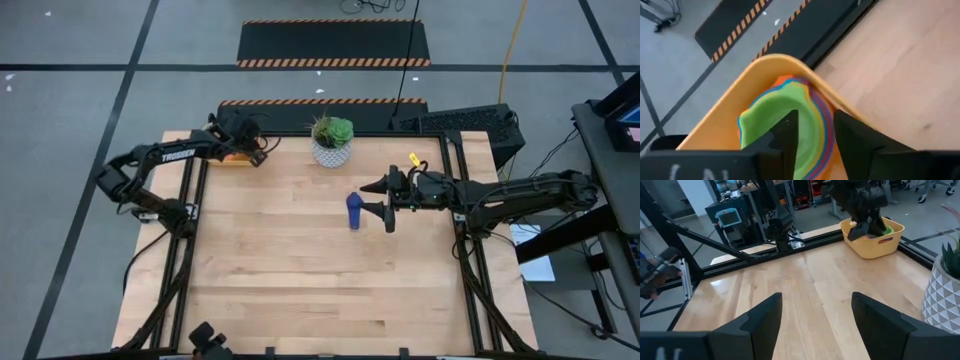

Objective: Nest measuring cups in basket
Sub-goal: Stack the green measuring cup on top of the yellow measuring cup in the yellow bin, then stack the violet measuring cup on top of the green measuring cup in the yellow bin

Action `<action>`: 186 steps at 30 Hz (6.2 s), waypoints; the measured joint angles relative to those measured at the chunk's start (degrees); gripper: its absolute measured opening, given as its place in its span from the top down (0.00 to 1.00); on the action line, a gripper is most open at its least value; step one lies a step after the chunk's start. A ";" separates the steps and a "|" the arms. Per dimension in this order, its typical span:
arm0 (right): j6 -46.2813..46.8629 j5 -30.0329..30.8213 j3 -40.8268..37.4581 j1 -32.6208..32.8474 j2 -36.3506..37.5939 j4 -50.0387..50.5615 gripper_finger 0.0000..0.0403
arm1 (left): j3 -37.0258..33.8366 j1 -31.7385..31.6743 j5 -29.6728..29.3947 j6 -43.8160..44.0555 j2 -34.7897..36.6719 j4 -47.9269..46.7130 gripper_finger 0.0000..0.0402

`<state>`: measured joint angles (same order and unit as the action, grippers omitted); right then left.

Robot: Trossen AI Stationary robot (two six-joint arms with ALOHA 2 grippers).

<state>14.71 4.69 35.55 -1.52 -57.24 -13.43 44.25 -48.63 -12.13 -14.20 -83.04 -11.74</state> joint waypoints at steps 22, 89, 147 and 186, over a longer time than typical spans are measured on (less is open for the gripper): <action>-17.83 0.26 0.00 4.54 -26.62 3.94 0.43 | 0.87 24.99 -1.00 5.10 27.35 3.45 0.64; -25.03 10.03 6.05 8.22 -13.45 -5.16 1.00 | 13.77 51.49 -1.89 -0.32 -12.89 25.80 0.39; -18.16 20.63 6.25 6.75 -29.04 -37.25 0.67 | -4.46 55.42 -3.92 4.91 -9.62 86.83 0.98; 6.60 2.35 6.23 -4.22 -19.80 3.45 0.98 | 32.74 68.94 -22.67 -18.57 -17.54 -0.65 0.63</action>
<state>21.31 7.04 41.78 -5.74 -77.05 -9.98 76.99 20.31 -34.80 -32.77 -100.57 -12.39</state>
